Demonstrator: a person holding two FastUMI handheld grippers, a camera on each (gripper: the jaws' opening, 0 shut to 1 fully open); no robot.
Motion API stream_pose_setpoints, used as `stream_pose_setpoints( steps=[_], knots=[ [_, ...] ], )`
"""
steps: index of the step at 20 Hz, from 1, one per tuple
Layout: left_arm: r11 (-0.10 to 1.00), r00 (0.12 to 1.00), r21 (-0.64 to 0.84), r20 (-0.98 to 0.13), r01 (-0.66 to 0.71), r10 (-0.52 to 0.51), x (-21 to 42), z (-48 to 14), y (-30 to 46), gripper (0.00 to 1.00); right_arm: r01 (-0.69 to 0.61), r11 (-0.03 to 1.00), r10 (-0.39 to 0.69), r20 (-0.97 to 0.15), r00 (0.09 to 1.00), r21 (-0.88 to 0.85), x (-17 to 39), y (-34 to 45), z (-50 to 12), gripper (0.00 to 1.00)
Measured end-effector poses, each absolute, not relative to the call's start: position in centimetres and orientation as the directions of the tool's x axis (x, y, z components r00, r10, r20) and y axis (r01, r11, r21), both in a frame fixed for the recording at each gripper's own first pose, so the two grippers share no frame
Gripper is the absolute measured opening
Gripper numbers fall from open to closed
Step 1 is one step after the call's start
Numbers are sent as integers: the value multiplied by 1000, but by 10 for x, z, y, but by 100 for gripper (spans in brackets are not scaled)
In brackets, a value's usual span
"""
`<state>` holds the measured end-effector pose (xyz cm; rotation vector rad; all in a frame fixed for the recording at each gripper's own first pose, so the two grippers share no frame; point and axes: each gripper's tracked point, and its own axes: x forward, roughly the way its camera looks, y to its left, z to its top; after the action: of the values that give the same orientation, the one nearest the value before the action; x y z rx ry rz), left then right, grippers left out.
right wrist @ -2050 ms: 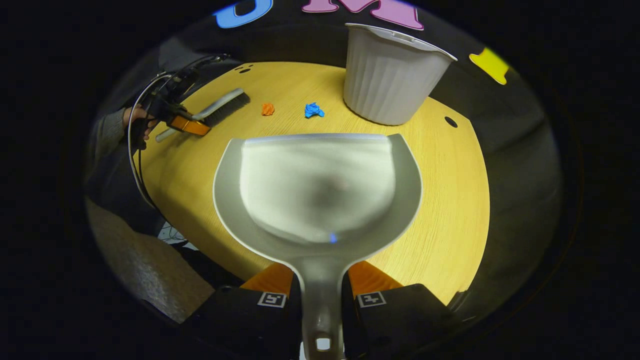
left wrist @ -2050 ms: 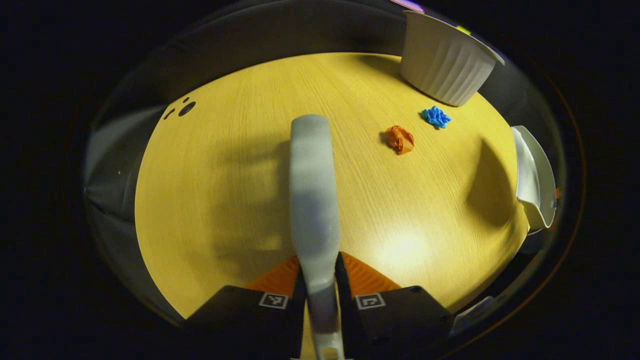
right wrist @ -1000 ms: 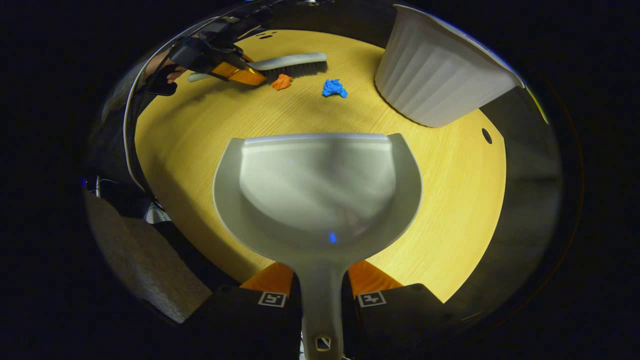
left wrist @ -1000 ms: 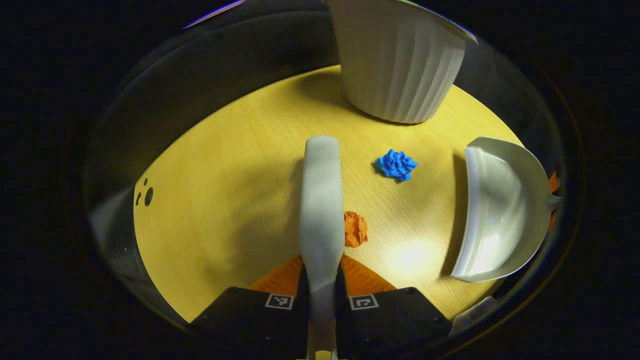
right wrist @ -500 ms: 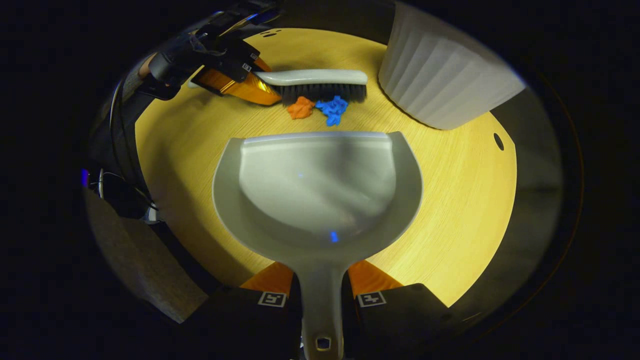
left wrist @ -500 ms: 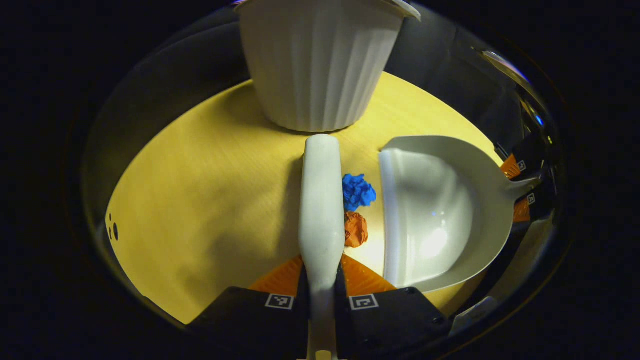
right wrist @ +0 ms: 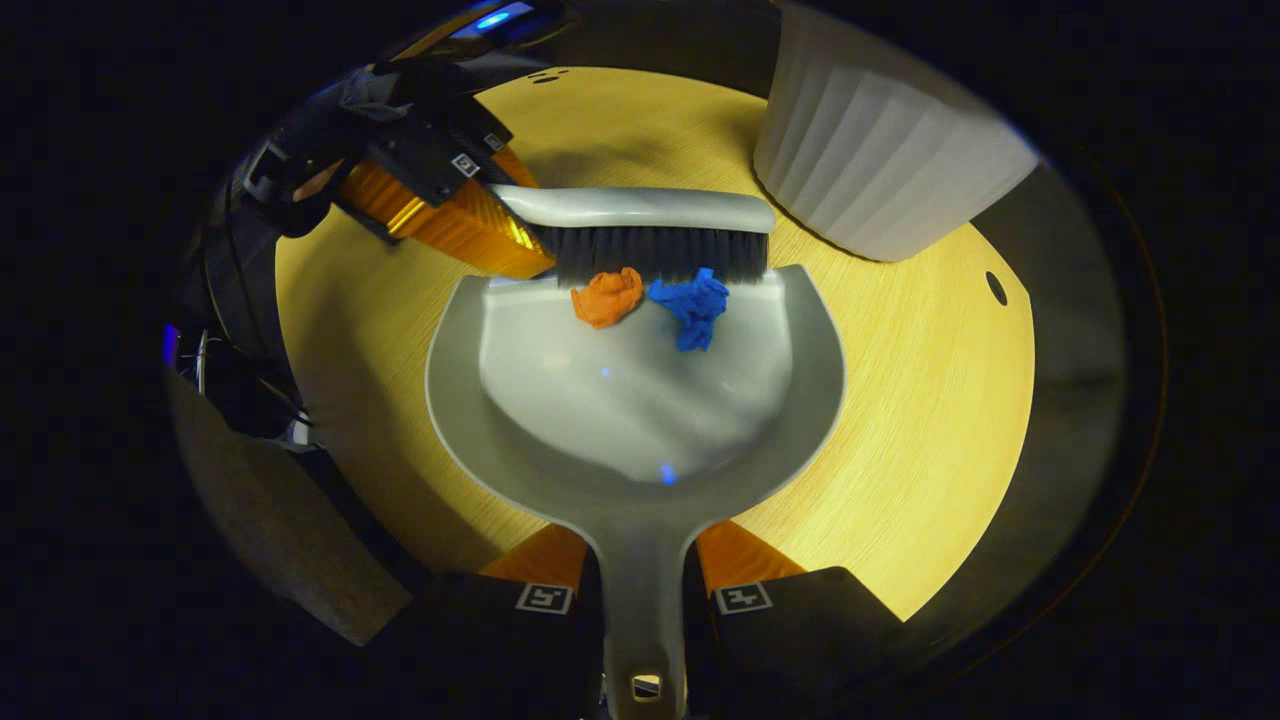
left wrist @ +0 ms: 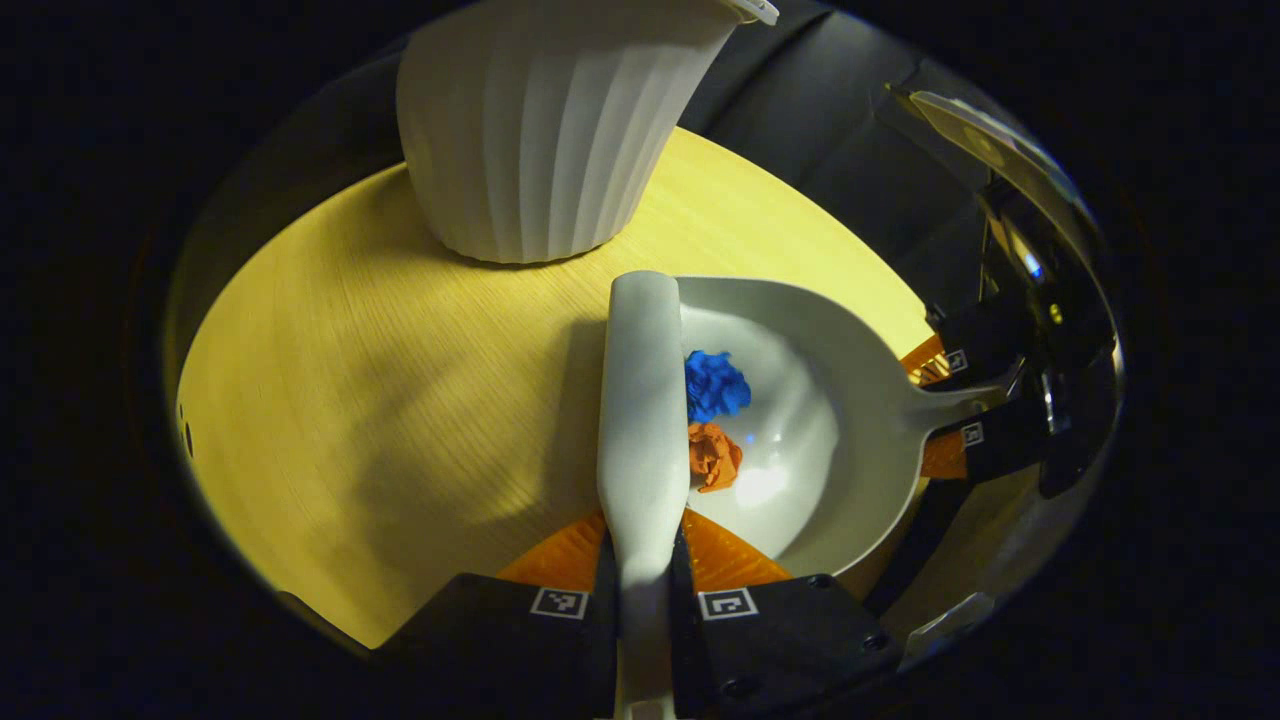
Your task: Pick up the small broom and dustpan from the desktop, sweep the trash into the dustpan with the broom, and then empty the trash into the garbage bin.
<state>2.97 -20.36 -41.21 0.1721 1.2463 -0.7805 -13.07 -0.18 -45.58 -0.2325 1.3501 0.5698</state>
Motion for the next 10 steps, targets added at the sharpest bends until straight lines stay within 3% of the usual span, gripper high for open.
stream_pose_setpoints(
  steps=[5, 10],
  knots=[
    [794, 203, -247, -886, 556, -418, 30, -390, -184, 26, -468, 870, 264, -948, 177, 154, -132, -5, -461, 37],
    [886, 330, -123, -898, 447, -291, 47, -379, -125, 26, -376, 918, 215, -956, 199, 129, -148, -11, -433, 36]
  ],
)
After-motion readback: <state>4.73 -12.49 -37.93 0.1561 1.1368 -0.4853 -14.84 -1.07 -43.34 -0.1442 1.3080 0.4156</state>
